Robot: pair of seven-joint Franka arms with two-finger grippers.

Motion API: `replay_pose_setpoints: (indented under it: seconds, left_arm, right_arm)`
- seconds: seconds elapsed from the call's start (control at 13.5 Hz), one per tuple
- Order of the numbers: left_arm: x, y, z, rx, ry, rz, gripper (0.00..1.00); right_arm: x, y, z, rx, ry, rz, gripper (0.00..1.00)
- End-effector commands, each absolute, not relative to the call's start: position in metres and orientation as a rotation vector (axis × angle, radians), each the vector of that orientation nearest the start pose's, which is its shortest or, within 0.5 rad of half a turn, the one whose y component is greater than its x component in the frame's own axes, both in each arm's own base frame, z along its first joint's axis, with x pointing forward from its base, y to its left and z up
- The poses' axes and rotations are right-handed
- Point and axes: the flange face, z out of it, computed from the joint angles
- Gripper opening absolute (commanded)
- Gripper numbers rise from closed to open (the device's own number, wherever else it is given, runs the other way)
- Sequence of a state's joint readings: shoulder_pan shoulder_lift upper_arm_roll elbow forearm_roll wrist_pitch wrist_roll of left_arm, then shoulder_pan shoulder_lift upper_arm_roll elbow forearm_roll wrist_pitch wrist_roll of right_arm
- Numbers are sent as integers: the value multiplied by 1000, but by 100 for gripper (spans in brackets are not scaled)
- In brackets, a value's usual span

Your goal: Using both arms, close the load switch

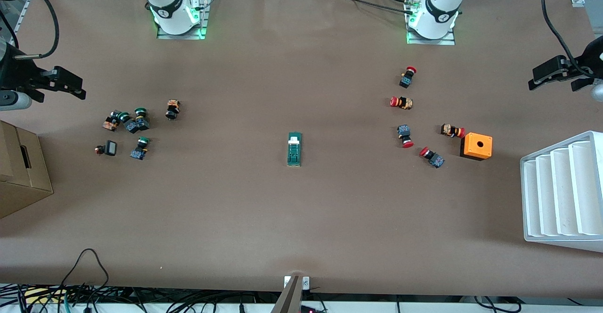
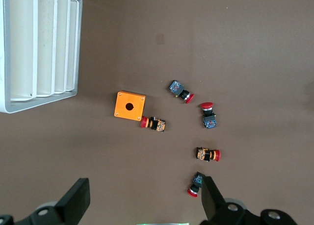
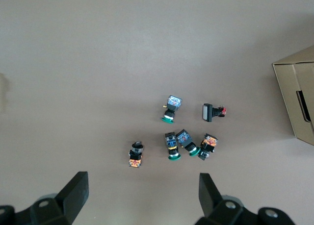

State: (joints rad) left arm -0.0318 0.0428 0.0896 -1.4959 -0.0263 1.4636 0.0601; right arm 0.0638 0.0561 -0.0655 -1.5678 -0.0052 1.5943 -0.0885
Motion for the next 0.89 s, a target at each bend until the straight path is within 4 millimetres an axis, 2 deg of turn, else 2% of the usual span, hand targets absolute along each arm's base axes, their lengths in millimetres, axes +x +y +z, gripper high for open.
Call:
replay_pose_setpoints:
  seconds: [0.0, 0.82]
  left_arm:
    - [552, 29, 632, -3176, 38, 96, 100]
    - [552, 24, 634, -3176, 50, 91, 100]
  right_arm:
    - [572, 0, 603, -3163, -149, 50, 99]
    - [572, -1, 603, -3173, -152, 51, 99]
